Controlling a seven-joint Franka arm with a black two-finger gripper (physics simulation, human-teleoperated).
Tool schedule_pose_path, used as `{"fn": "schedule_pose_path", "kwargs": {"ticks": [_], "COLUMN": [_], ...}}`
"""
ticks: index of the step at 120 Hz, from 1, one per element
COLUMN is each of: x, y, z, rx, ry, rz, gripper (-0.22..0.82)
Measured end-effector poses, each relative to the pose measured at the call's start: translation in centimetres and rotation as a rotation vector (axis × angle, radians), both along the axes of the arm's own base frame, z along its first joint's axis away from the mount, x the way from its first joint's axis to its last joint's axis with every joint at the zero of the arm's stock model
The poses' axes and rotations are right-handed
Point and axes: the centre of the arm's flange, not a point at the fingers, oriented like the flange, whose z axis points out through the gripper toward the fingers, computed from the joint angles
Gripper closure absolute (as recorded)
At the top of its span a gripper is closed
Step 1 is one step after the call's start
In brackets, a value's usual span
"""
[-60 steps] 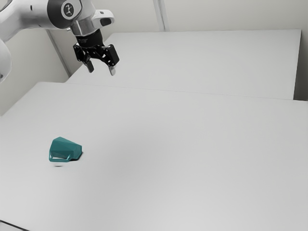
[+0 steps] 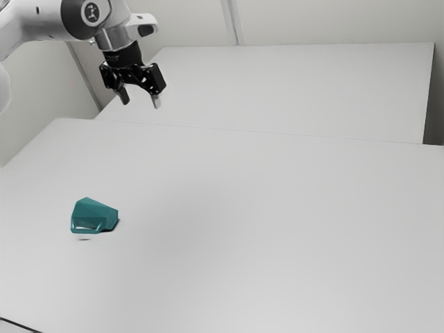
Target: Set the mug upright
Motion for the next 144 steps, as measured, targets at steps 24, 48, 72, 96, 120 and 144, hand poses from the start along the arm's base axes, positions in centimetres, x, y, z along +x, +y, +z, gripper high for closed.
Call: {"fn": "schedule_pose_path", "kwargs": {"ticks": [24,48,72,96,120,144], "x": [-3.8,-7.2,-9.7,-12.0,-13.7,-14.9], "y": [-0.7,6.1,11.8,18.6,27.0,34.0], "z": [-2.5,-7.0,-11.2,-15.4,-20.2,-23.4], "rx": [-0.072,-0.213,-0.324,-0.431,-0.538,-0.604], "ry": [0.068,0.093,0.074,0.047,0.019,-0.016], "rz": [0.001,0.055,0.025,0.023,0.063,0.058], "gripper": [0.0,0.0,0.0,0.0,0.0,0.0]}}
